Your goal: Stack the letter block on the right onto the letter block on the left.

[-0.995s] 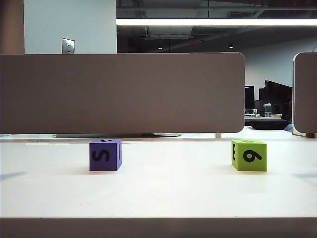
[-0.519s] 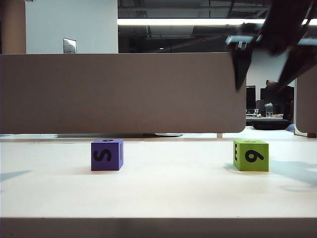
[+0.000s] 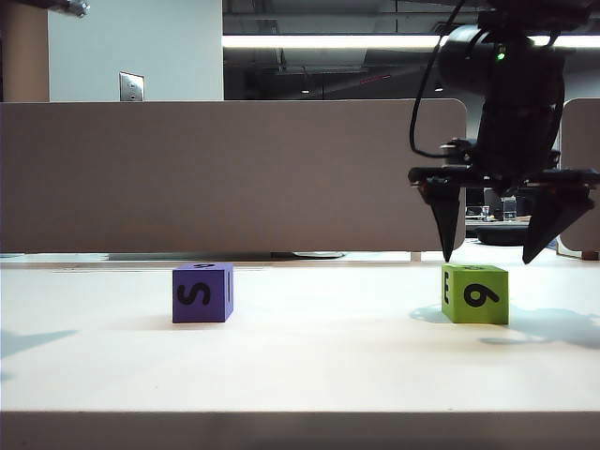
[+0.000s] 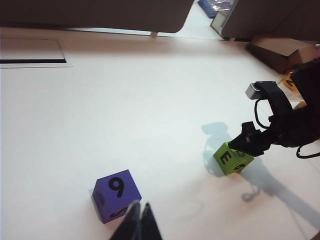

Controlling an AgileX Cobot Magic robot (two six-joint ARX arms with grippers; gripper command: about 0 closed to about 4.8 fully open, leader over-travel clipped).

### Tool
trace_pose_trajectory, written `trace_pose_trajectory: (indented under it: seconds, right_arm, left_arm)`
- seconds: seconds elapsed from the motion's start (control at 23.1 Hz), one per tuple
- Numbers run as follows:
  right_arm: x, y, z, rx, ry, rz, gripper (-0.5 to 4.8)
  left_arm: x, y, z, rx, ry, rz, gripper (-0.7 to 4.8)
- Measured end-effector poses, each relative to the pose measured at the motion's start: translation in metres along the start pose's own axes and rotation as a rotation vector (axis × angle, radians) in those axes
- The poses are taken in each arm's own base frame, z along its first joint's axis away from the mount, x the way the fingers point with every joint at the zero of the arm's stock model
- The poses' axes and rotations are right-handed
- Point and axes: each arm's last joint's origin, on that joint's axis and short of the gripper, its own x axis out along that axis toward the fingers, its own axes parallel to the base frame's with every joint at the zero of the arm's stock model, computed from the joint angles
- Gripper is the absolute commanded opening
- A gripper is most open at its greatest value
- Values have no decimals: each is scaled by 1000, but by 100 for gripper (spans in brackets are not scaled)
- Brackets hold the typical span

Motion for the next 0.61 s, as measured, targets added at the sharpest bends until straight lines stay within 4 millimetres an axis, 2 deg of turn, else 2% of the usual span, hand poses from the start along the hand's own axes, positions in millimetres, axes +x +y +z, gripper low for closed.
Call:
trace_pose_trajectory:
  seconds: [0.17, 0.35, 0.61]
  right_arm:
    - [4, 2, 0, 4, 13, 15, 479]
    - [6, 4, -1, 25, 32, 47, 479]
    - [7, 5, -2, 24, 48, 71, 479]
  left_arm:
    - [1, -4, -1, 10, 15, -17, -5]
    - [-10, -12, 20, 97, -51, -13, -5]
    - [-13, -13, 25, 112, -73, 39, -5]
